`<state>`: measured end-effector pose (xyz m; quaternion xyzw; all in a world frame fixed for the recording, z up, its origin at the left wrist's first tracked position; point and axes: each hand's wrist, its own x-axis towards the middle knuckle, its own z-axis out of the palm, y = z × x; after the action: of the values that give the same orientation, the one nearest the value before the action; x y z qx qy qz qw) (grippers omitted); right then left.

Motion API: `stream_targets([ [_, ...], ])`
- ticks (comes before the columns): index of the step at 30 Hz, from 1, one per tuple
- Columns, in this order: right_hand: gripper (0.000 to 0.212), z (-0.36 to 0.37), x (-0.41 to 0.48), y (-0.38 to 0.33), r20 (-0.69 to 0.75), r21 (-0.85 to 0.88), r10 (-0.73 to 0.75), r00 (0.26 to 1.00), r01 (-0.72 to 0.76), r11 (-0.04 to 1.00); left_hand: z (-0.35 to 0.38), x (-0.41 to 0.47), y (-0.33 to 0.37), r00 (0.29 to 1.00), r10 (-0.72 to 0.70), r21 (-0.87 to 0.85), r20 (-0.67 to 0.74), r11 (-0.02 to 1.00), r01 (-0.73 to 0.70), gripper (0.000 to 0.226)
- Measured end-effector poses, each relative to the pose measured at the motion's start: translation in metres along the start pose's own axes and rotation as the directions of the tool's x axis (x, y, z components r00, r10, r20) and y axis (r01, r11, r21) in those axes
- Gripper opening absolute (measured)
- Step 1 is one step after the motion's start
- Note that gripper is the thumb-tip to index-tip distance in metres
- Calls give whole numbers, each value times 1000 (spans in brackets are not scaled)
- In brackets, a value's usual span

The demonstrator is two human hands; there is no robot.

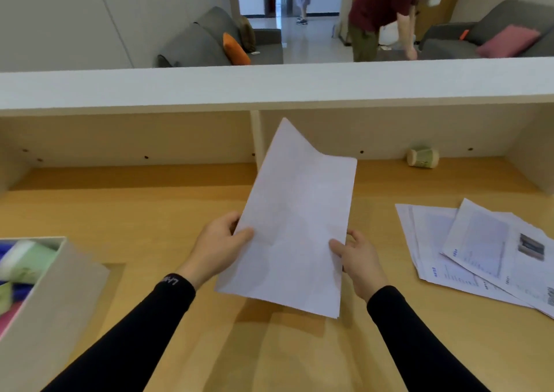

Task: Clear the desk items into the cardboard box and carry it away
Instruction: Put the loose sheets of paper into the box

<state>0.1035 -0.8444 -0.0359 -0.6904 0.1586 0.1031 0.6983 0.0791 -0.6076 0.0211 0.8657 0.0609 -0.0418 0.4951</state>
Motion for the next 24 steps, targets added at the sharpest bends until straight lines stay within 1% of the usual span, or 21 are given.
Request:
stream_targets([
  [2,26,31,-6,-11,50,-44,-74,996,76,996,-31,-18,-17,997,-11,-61,-80,998,6,16],
  [3,27,47,-9,-16,81,-65,-104,991,110,992,-44,-26,-28,992,-6,-78,-126,997,-4,23],
  [6,24,99,-18,-31,153,-90,-167,974,182,979,-88,-41,-54,972,11,-50,-235,998,-24,68],
  [7,24,120,-21,-35,186,-93,-182,966,202,975,-106,-46,-63,962,15,-26,-272,999,-23,73],
  [8,23,146,-26,-39,223,-96,-197,955,223,970,-128,-52,-72,949,30,-2,-313,999,-32,68],
  [10,19,198,-36,-49,280,-85,-245,928,278,957,-171,-64,-89,909,60,49,-413,998,-43,42],
  [12,22,251,-48,-59,323,-58,-308,895,344,937,-214,-79,-104,856,63,70,-513,997,-31,26],
  [15,23,325,-68,-74,368,-20,-386,846,422,906,-270,-103,-127,807,45,95,-588,995,14,20],
  [17,33,369,-79,-80,413,-24,-415,811,465,885,-301,-119,-140,784,32,136,-619,988,67,24],
  [19,37,408,-87,-84,463,-64,-448,765,533,844,-323,-136,-150,758,25,188,-652,974,129,27],
  [20,39,427,-89,-84,494,-102,-456,740,570,815,-331,-145,-154,753,19,215,-658,963,164,26],
  [22,45,458,-93,-80,578,-181,-426,696,618,765,-338,-160,-162,790,-6,291,-614,928,233,20],
  [23,47,472,-94,-75,629,-238,-380,678,634,736,-339,-166,-166,820,-24,336,-572,905,261,27],
  [24,48,485,-94,-69,682,-327,-317,659,663,673,-339,-172,-169,848,-51,378,-528,880,288,37],
])
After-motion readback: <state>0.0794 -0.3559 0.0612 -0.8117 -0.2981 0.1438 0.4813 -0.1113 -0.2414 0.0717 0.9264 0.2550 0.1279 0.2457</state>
